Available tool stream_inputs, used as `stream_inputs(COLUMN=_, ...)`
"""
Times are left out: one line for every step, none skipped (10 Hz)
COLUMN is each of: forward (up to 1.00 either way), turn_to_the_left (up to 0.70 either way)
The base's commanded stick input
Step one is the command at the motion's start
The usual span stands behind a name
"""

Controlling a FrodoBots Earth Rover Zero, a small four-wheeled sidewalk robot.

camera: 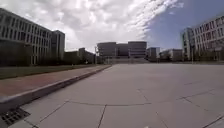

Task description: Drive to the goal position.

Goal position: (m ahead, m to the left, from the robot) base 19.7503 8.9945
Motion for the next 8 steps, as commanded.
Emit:
stream_inputs(forward=0.00, turn_to_the_left=0.00)
stream_inputs(forward=0.00, turn_to_the_left=0.00)
stream_inputs(forward=0.00, turn_to_the_left=0.00)
stream_inputs(forward=0.00, turn_to_the_left=0.00)
stream_inputs(forward=0.10, turn_to_the_left=0.00)
stream_inputs(forward=0.40, turn_to_the_left=0.00)
stream_inputs(forward=0.45, turn_to_the_left=0.00)
stream_inputs(forward=0.45, turn_to_the_left=0.00)
